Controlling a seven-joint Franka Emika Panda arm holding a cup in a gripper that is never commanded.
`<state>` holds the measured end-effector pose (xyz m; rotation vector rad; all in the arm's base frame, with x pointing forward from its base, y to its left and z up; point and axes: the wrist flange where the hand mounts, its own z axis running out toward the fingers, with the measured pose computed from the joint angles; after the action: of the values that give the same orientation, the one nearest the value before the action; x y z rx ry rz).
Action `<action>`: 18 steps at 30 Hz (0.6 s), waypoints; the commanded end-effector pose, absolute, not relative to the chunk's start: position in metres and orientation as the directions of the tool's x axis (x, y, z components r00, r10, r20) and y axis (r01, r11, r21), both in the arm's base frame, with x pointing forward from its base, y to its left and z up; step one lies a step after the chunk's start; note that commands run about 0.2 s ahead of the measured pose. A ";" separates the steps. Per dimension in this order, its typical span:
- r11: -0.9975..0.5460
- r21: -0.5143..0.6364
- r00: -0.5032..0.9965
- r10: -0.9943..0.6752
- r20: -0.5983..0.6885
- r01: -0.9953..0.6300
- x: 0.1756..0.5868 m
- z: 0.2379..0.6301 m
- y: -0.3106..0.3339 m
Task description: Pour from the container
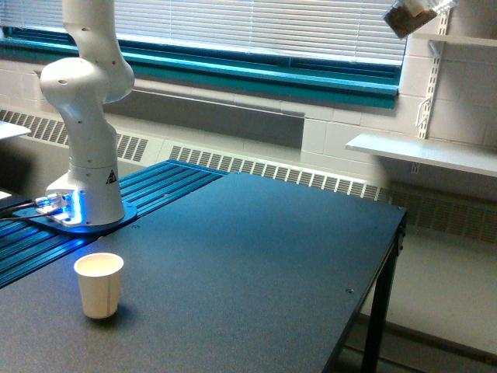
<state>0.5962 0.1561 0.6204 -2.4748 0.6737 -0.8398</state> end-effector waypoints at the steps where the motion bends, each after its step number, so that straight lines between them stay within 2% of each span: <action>1: -0.792 -0.559 0.668 -0.556 0.494 -0.246 0.569 0.667 0.163; 7: -0.789 -0.571 0.647 -0.559 0.518 -0.225 0.557 0.687 0.163; 18: -0.793 -0.553 0.638 -0.567 0.520 -0.254 0.549 0.680 0.147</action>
<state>0.5476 0.1621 0.6914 -2.4066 0.6077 -0.9837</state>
